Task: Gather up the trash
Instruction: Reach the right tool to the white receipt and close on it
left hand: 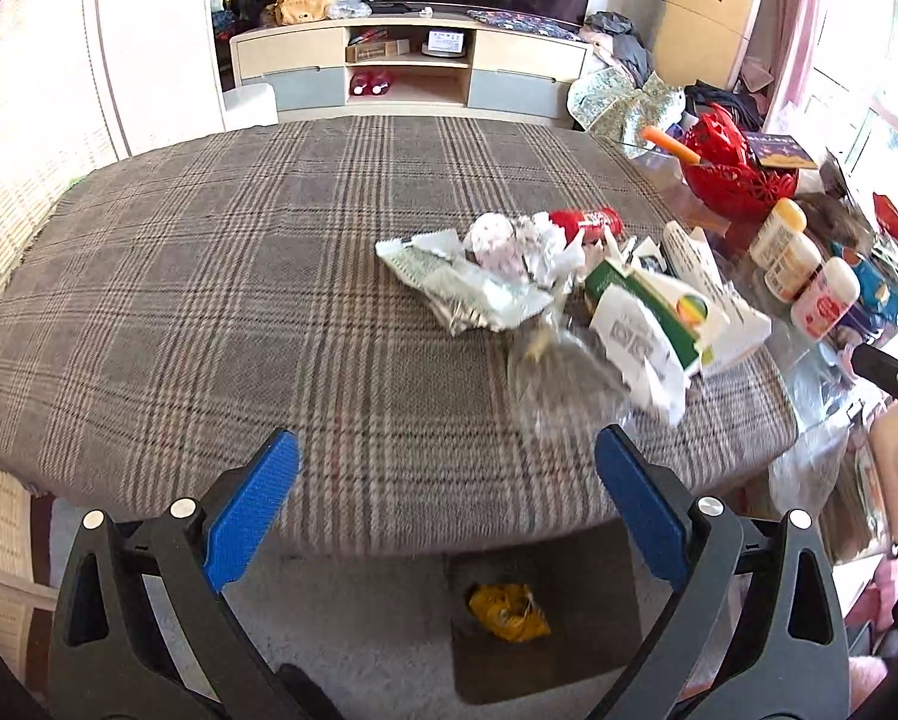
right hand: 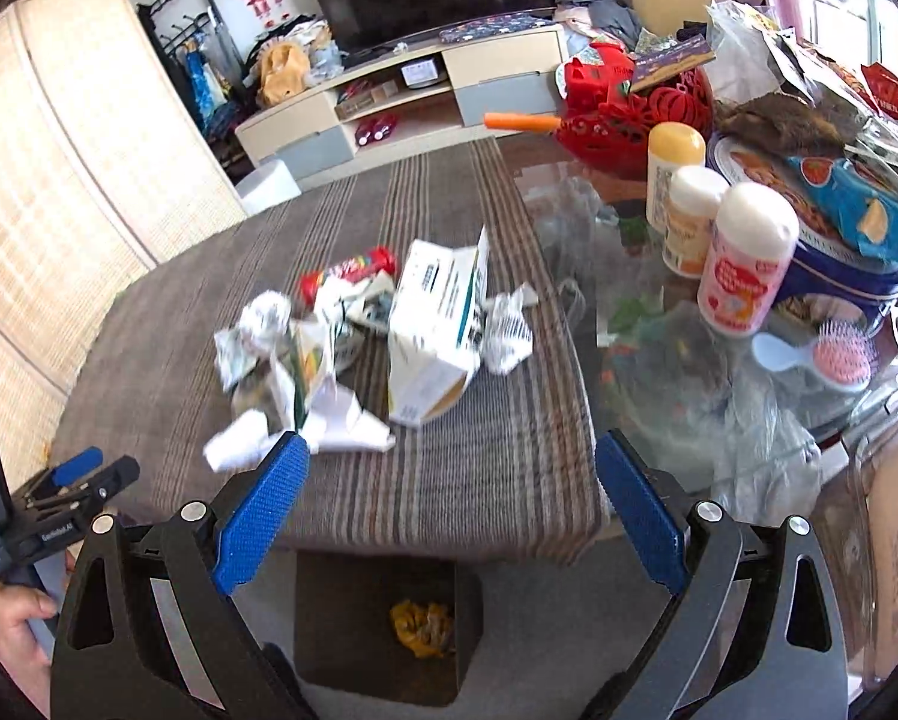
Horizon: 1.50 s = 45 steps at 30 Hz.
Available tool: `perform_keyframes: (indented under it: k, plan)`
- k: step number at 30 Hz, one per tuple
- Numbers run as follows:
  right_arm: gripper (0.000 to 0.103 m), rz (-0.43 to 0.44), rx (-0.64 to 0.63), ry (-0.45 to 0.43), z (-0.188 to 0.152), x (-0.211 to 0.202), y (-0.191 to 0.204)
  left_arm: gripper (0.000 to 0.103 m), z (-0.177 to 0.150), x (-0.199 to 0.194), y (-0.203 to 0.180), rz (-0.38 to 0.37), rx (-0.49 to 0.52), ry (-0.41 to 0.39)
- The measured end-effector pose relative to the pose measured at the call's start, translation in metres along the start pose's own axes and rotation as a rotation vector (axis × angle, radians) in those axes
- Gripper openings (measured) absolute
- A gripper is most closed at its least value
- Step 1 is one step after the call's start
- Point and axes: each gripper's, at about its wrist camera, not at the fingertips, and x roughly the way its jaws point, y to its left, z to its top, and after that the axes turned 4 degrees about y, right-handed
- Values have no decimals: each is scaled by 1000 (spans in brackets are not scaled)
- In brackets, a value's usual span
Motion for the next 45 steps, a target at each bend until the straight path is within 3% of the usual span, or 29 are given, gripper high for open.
perform_keyframes:
  k: [7,9,15,17,22,26,31,34,36,38,44,45]
  plan:
    - [91,19,68,-10,37,23,-6,85,25,21,-15,-48,22,16]
    - [73,2,78,15,44,36,-11,85,28,25,-22,-59,40,22]
    - [45,-26,88,83,51,73,-23,72,43,33,-48,-99,93,53]
    - [44,-29,99,79,51,78,-28,64,48,32,-56,-112,107,60]
    - [42,-30,118,87,56,86,-39,63,45,36,-75,-134,151,108]
    - [40,-17,117,106,58,92,-39,46,37,47,-81,-143,158,151]
    - [39,-24,114,124,58,100,-37,45,30,56,-83,-139,163,175]
    - [37,-45,106,132,57,103,-38,38,27,61,-82,-140,165,191]
    - [29,-43,103,144,56,108,-38,36,26,63,-81,-148,160,196]
    - [26,-54,92,158,54,111,-36,29,26,64,-80,-148,161,201]
    - [24,-51,64,181,49,117,-29,26,24,69,-81,-149,160,221]
    - [17,-53,56,182,48,117,-28,23,23,70,-81,-148,162,223]
